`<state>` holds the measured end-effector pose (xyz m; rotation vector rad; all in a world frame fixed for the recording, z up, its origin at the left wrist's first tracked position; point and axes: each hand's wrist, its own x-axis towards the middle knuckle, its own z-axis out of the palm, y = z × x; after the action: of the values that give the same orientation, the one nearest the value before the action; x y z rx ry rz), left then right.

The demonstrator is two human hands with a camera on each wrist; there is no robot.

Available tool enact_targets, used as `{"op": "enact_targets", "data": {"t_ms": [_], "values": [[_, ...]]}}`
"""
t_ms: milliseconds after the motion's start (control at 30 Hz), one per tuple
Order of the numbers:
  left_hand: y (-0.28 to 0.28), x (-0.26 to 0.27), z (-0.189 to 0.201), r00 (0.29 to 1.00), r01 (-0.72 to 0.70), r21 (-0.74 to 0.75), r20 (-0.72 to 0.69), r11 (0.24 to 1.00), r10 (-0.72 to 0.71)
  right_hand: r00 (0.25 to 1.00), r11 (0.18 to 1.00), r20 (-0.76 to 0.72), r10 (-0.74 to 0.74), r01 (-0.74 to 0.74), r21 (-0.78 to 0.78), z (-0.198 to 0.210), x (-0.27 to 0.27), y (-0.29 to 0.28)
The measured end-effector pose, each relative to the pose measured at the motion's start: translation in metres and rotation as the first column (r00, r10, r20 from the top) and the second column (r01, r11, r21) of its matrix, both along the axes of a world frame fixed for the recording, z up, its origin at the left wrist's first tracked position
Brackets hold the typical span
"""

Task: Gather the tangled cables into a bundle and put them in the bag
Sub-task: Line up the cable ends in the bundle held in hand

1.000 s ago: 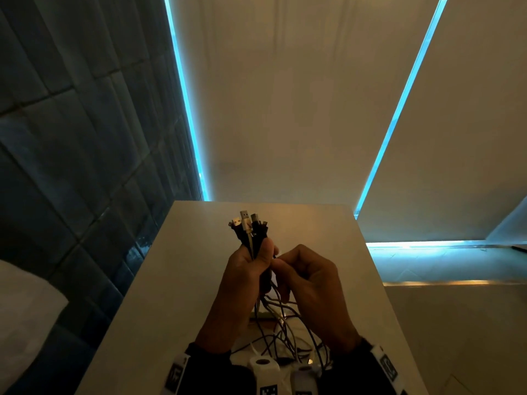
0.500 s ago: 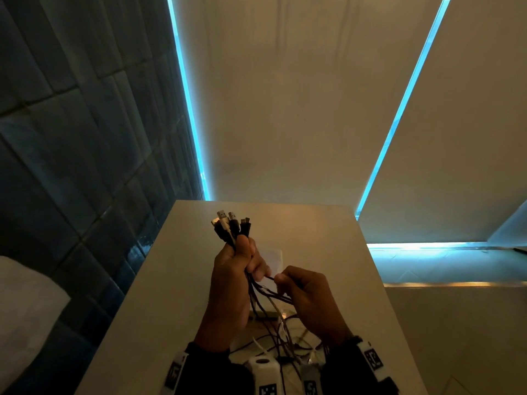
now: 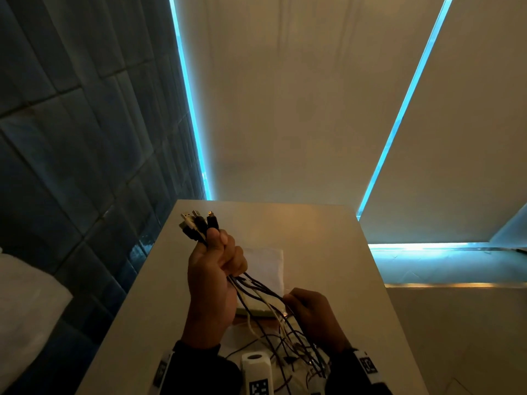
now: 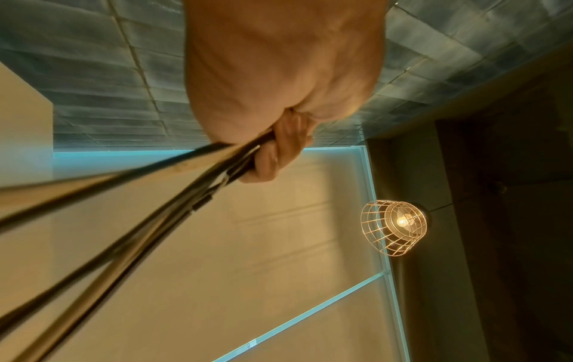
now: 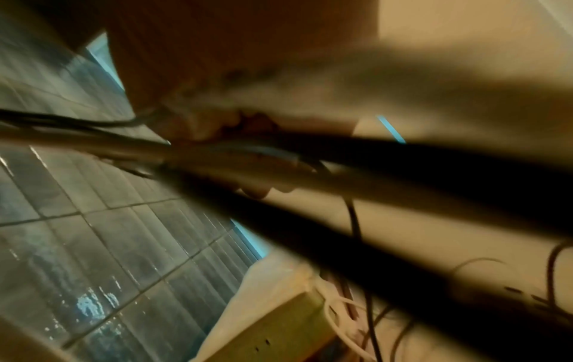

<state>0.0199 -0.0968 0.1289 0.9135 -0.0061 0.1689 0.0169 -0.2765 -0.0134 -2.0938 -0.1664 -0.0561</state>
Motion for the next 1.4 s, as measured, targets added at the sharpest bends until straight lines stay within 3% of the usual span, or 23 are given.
{"op": "enact_targets", "data": {"t_ms": [200,367,467,567,633,700,833,1133,1400], "values": [[0.002,0.000,-0.003,0.997,0.001,0.004,-0.075,1.000,-0.001,0.987,0.990,-0.103,-0.120,0.111,-0.087,-0.019,0.001,-0.004],[-0.004,-0.001,-0.002,0.986,0.053,0.172,-0.164,0.984,-0.024,0.974,0.972,0.002,-0.228,0.227,0.064,0.025,0.006,-0.003],[-0.007,-0.002,-0.002,0.977,0.086,0.273,-0.214,0.958,-0.026,0.980,0.953,0.115,-0.160,0.123,0.277,0.076,0.004,0.006],[-0.008,-0.002,-0.001,0.971,0.113,0.371,-0.238,0.922,-0.023,0.972,0.936,0.230,-0.038,-0.047,0.350,0.110,-0.006,0.012],[-0.008,-0.002,0.000,0.965,0.148,0.334,-0.253,0.931,-0.063,0.965,0.937,0.258,0.046,-0.131,0.322,0.120,-0.011,0.017],[-0.008,-0.001,0.003,0.957,0.201,0.196,-0.247,0.960,-0.150,0.964,0.944,0.242,0.114,-0.181,0.276,0.119,-0.014,0.022],[-0.007,-0.001,0.007,0.949,0.254,-0.042,-0.185,0.966,-0.257,0.970,0.944,0.121,0.213,-0.236,0.229,0.106,-0.016,0.027],[-0.006,0.004,0.000,0.972,0.234,-0.080,-0.009,0.969,-0.235,0.970,0.935,0.000,0.245,-0.236,0.265,0.079,-0.011,0.022],[-0.004,0.001,0.001,0.978,0.203,-0.041,-0.031,0.978,-0.204,0.987,0.966,-0.055,0.153,-0.137,0.220,0.038,-0.004,0.008]]}}
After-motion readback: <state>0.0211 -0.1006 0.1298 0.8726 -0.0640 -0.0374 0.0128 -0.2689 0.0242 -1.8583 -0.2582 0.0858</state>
